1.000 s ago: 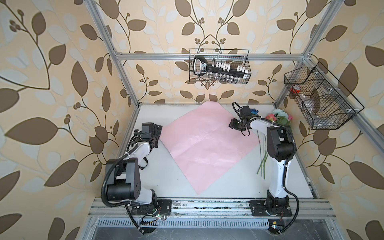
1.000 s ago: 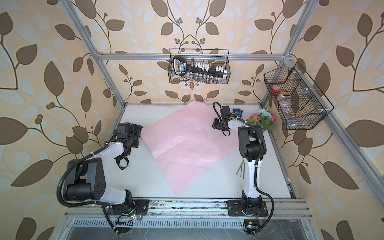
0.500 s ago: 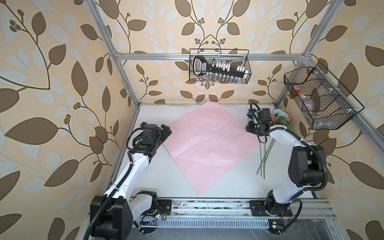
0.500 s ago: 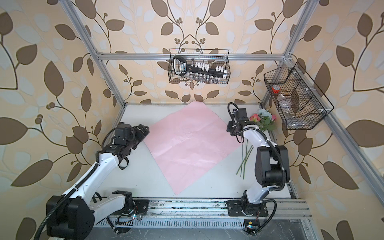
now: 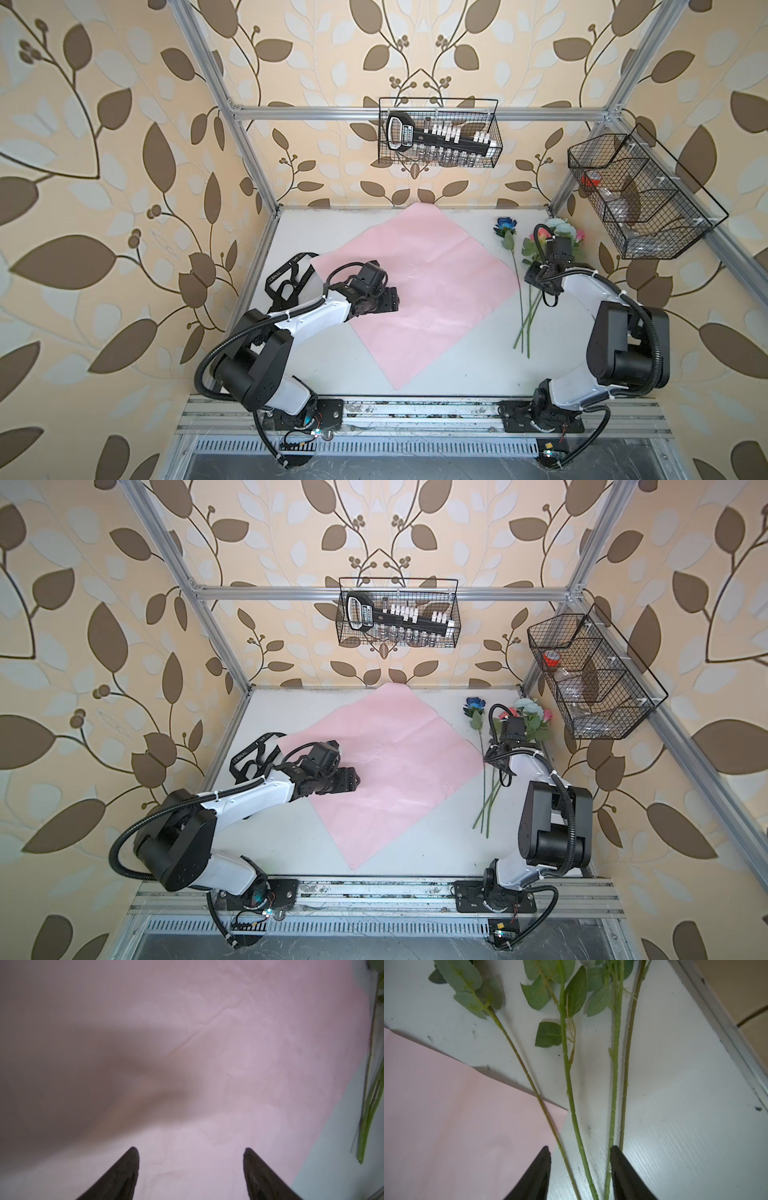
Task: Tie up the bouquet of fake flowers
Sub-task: 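Grasp the pink rose stem with right gripper while left gripper moves over paper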
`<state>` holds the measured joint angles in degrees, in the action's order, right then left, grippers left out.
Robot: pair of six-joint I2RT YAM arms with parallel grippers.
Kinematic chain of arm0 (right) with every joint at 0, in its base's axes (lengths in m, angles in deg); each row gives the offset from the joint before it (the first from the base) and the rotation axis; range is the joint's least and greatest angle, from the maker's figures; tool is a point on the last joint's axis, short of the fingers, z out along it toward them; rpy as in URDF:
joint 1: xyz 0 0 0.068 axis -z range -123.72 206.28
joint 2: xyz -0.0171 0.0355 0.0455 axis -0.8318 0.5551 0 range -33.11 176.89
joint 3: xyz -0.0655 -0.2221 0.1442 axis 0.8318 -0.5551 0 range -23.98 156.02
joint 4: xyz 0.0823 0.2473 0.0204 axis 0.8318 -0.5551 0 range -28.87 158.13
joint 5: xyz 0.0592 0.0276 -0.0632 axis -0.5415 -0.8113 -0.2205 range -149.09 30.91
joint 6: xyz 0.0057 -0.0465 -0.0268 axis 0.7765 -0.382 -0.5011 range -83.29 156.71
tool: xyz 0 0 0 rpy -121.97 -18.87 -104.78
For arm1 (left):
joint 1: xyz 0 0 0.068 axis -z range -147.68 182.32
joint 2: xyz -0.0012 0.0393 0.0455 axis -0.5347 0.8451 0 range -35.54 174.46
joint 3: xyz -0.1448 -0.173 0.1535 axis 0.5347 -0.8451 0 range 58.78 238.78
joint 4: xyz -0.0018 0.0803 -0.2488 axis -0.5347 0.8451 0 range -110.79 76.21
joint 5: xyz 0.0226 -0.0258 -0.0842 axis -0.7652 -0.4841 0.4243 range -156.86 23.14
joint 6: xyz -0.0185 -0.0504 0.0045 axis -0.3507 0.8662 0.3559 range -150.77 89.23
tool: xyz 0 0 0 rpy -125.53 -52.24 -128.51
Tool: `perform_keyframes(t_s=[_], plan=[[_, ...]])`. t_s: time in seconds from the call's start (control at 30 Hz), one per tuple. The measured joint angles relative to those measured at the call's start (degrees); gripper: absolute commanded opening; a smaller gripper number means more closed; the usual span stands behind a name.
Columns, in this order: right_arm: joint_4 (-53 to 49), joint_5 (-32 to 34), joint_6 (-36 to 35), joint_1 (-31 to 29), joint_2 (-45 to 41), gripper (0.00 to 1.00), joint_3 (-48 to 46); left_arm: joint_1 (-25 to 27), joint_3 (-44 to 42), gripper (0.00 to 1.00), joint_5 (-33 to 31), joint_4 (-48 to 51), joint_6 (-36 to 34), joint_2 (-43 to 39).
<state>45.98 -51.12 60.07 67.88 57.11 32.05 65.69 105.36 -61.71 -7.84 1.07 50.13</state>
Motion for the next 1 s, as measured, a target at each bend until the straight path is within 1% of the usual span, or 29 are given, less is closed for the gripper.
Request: perform_keyframes(t_s=[0.17,0.33,0.5,0.57,0.67,0.73,0.77,0.83,0.87,0.9,0.97,1.0], plan=[[2.0,-0.1,0.0,0.0,4.3,0.46,0.1,2.9,-2.4,0.73,0.9,-0.7,1.4,0.3],[2.5,-1.2,0.0,0.2,9.0,0.43,0.3,5.5,-5.1,0.67,2.0,-0.7,3.3,0.3],[3.4,-2.4,-0.1,0.3,10.8,0.33,1.6,9.2,-5.8,0.6,3.4,-1.4,5.4,0.3],[3.9,-2.7,-0.2,0.3,10.9,0.3,1.9,10.7,-6.2,0.6,4.0,-1.7,6.0,0.2],[4.0,-2.8,-0.3,0.4,10.9,0.22,2.0,12.3,-7.0,0.6,5.3,-1.5,6.4,-0.6],[4.0,-2.8,-0.5,0.4,10.9,0.14,2.0,12.8,-7.4,0.6,5.6,-1.0,6.4,-1.3],[4.0,-2.7,-0.5,0.4,10.9,0.13,2.0,12.8,-7.5,0.6,5.7,-0.7,6.4,-1.5],[3.9,-2.6,-0.8,0.4,10.8,0.04,2.0,12.8,-7.6,0.6,5.9,0.2,6.4,-1.8],[3.9,-2.5,-0.7,0.4,10.8,0.02,2.0,12.8,-7.6,0.6,6.0,0.5,6.4,-1.9],[3.8,-2.4,-0.8,0.4,10.8,0.0,2.0,12.8,-7.6,0.63,6.1,0.8,6.4,-1.9],[3.6,-2.4,-1.1,0.4,10.5,0.0,2.0,12.8,-7.6,0.7,6.3,1.6,6.6,-2.5],[3.4,-2.3,-1.1,0.4,10.1,0.0,2.0,12.8,-7.6,0.75,6.3,2.4,6.6,-3.0]])
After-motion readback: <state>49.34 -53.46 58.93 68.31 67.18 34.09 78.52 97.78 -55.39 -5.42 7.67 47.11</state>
